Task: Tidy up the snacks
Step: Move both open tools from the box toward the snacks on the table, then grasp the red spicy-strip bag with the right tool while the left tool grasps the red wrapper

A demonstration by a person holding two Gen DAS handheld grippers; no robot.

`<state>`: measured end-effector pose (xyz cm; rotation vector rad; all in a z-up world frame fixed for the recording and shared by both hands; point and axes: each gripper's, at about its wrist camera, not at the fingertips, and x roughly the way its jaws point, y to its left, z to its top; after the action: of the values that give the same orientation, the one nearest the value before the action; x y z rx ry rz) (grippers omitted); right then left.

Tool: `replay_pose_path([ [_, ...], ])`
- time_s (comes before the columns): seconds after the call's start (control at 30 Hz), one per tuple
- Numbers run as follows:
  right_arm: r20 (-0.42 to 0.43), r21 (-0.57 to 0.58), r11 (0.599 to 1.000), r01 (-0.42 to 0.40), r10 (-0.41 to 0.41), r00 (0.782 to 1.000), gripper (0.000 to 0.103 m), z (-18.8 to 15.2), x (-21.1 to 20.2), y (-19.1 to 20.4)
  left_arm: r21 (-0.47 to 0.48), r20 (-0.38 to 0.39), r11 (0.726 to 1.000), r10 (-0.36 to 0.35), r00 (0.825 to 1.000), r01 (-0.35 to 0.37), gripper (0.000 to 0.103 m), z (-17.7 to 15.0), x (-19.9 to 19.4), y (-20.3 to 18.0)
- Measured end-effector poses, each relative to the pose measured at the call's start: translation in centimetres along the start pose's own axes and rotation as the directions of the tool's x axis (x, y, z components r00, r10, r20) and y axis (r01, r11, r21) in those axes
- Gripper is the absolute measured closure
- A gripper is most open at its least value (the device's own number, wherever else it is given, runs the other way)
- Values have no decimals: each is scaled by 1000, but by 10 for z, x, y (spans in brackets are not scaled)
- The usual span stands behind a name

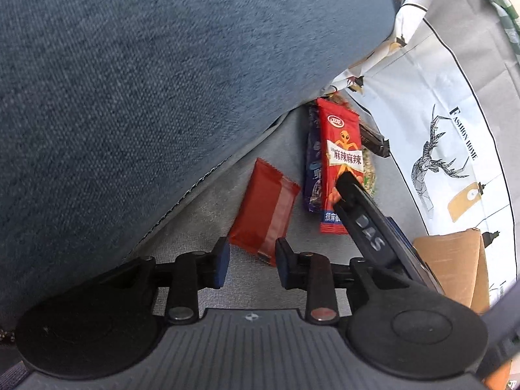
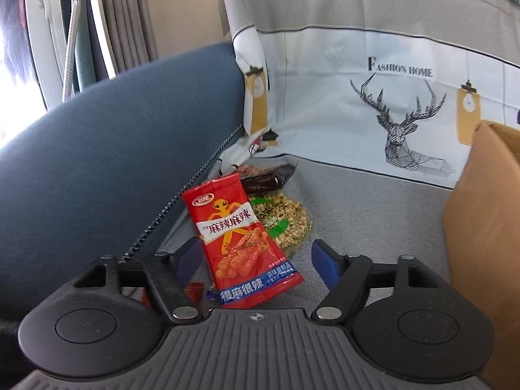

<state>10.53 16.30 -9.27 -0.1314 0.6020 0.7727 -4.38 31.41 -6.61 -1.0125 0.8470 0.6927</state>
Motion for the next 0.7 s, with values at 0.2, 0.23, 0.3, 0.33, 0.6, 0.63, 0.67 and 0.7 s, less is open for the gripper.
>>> replay_pose_path([
  [0.2,-87,-8,1000,-21,20,996,26,-4,27,1,-17,-14,1000,12,1000,-12,69,0,2,2],
  [0.23,-97,-6,1000,-26,25,995,29,-5,29,0,-19,-16,1000,14,1000,-14,69,0,3,2],
  [0.3,-104,-6,1000,-29,28,994,32,-6,30,0,-24,-17,1000,15,1000,-15,69,0,3,2],
  [0.33,-105,-9,999,-31,30,994,36,-6,29,0,-26,-17,1000,13,1000,-13,69,1,4,1],
  [0.6,-91,-30,997,-73,70,993,60,-3,9,-4,-28,-27,1000,-5,1000,5,67,5,8,2],
  [0.63,-90,-35,997,-76,73,993,63,-3,4,-4,-26,-26,1000,-9,1000,8,67,4,8,2],
  [0.67,-93,-37,996,-79,75,993,65,-2,0,-5,-28,-24,1000,-14,1000,13,67,4,7,2],
  [0.7,-94,-40,996,-80,76,993,70,-2,-6,-5,-31,-22,999,-21,1000,20,67,4,7,3],
])
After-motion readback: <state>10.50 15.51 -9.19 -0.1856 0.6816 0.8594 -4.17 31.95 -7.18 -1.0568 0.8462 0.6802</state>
